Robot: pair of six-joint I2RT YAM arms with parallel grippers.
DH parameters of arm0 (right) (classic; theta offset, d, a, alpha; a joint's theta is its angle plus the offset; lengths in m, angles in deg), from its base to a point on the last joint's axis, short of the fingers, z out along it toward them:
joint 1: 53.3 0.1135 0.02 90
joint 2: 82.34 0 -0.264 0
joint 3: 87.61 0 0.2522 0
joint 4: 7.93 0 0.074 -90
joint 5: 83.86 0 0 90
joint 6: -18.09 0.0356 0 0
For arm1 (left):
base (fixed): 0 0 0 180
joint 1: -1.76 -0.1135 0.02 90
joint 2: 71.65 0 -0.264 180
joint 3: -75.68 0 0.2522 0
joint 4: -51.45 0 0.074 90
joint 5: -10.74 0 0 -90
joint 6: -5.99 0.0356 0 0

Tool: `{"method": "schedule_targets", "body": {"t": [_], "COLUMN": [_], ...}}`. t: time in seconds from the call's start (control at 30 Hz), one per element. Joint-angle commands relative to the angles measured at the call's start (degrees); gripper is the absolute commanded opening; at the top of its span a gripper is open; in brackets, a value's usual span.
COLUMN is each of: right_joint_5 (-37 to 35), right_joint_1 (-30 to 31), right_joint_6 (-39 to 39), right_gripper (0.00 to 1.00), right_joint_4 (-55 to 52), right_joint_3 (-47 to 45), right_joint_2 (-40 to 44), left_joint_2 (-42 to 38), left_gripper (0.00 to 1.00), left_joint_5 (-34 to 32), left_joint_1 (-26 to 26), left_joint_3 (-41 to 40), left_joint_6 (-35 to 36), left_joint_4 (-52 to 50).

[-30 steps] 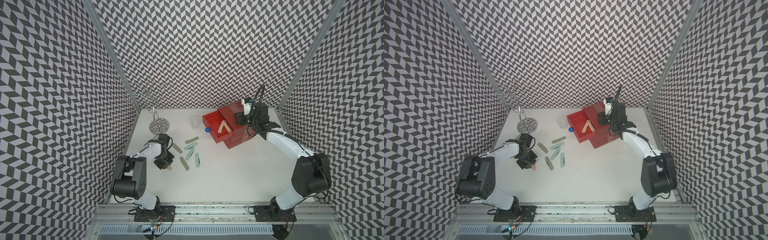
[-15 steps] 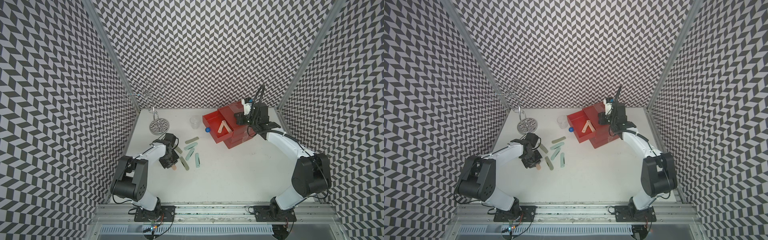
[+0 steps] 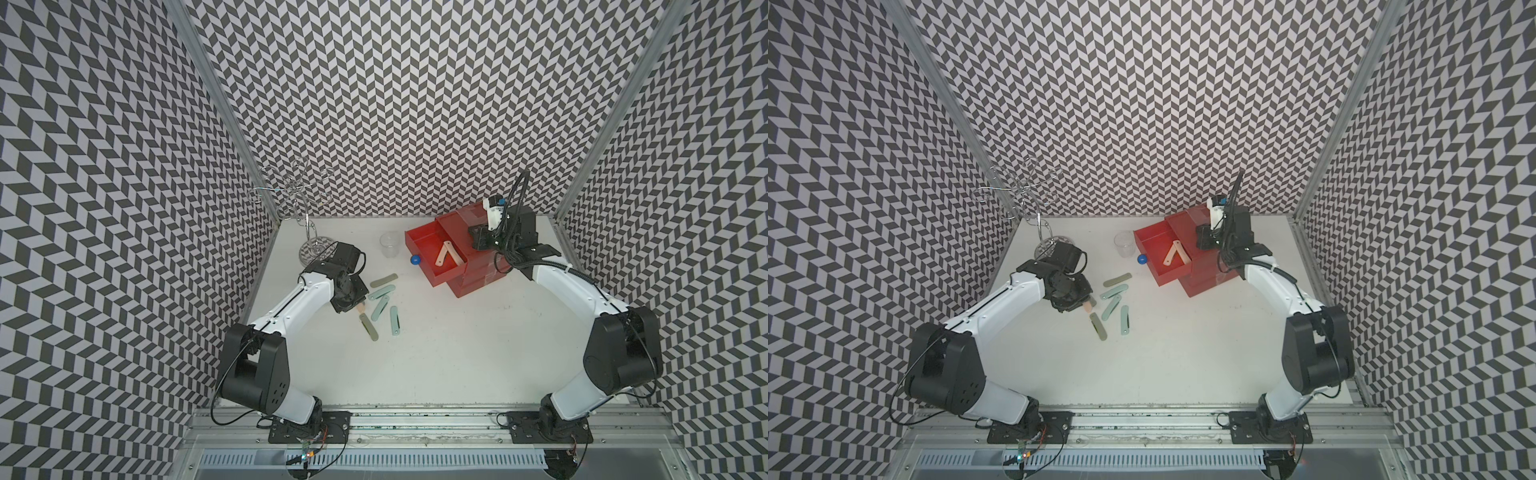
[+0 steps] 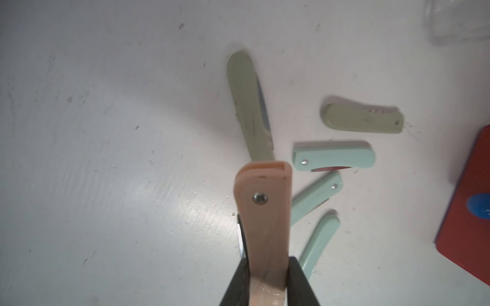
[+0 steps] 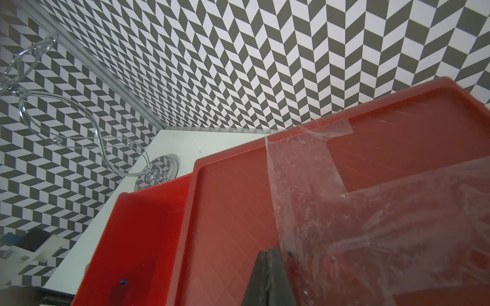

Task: Place the fruit knives into the drawer by color
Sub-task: Pick up the fruit knife from the center of the board, then place the fruit knife in the drawer.

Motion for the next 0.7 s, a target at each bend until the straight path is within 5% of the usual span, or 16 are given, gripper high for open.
{"method": "schedule_targets", "body": {"t": [0.0,0.67], "right_joint_5": [-1.31,-2.37], "right_joint_1": [0.15,0.16], "right_joint_6": [0.48,0.46], "right_gripper": [0.00,0.00], "right_joint_4": [-13.96,-14.56], "right_joint_3": [-5.33,-4.99], "right_joint_2": [-7.10,-7.58], "left_joint_2": [-2.38,12.39], "left_gripper": [0.24,0.24], "left_joint_5": [0.65,5.33], "left_joint_1": [0.83,12.66], "left_joint_3": [5.17,35.64], "left_joint_6": [0.14,0.72], "left_joint_4": [-2.26,-0.25]}}
